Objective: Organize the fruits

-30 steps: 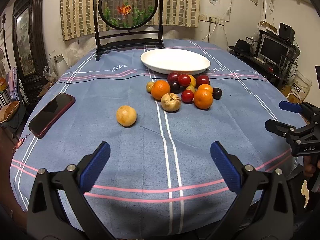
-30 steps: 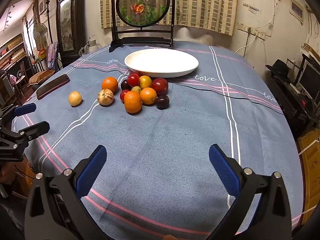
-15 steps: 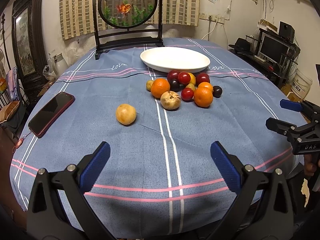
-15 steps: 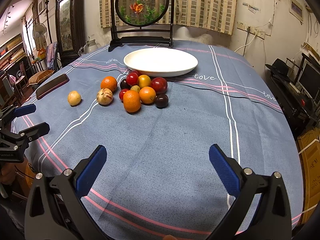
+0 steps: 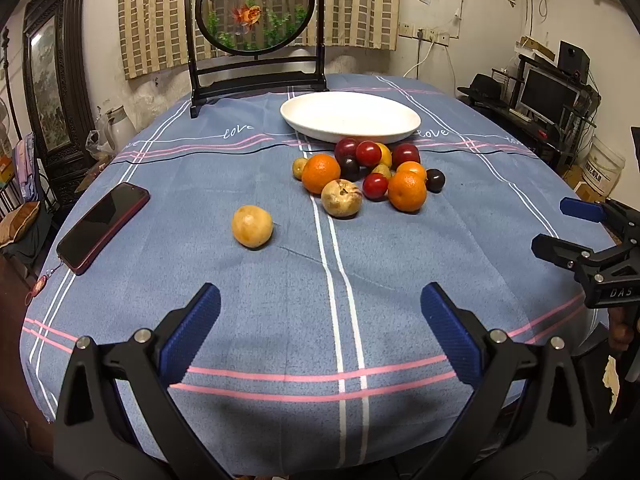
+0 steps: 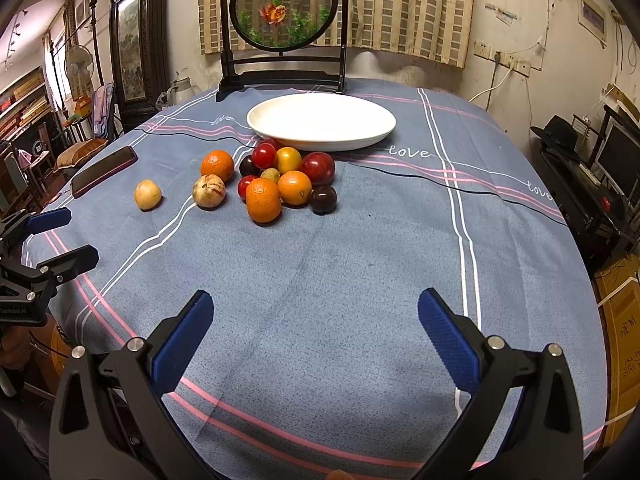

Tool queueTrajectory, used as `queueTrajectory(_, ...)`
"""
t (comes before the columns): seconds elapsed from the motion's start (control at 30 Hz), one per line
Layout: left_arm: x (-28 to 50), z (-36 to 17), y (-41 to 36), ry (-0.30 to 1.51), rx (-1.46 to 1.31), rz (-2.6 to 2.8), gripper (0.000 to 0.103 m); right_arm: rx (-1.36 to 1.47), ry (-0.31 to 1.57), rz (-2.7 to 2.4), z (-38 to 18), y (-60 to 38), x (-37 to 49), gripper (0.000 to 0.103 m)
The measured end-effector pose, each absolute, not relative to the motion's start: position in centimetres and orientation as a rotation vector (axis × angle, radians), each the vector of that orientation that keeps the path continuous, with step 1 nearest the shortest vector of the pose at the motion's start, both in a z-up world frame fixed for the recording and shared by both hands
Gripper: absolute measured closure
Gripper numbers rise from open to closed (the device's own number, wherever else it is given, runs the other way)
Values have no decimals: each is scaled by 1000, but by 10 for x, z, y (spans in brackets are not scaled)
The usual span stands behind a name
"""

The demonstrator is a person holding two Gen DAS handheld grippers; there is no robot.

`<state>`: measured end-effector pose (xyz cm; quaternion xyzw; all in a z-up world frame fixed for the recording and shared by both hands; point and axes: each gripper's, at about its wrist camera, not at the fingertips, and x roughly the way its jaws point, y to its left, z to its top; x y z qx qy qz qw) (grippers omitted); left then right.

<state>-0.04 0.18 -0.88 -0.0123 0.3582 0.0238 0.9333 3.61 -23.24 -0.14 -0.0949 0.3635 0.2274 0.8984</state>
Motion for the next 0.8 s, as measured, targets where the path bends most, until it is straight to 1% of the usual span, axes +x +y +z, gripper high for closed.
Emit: queueTrajectory(0.8,-1,-12,2,741,-22,47,2,-194,765,467,-5,-232,38,1)
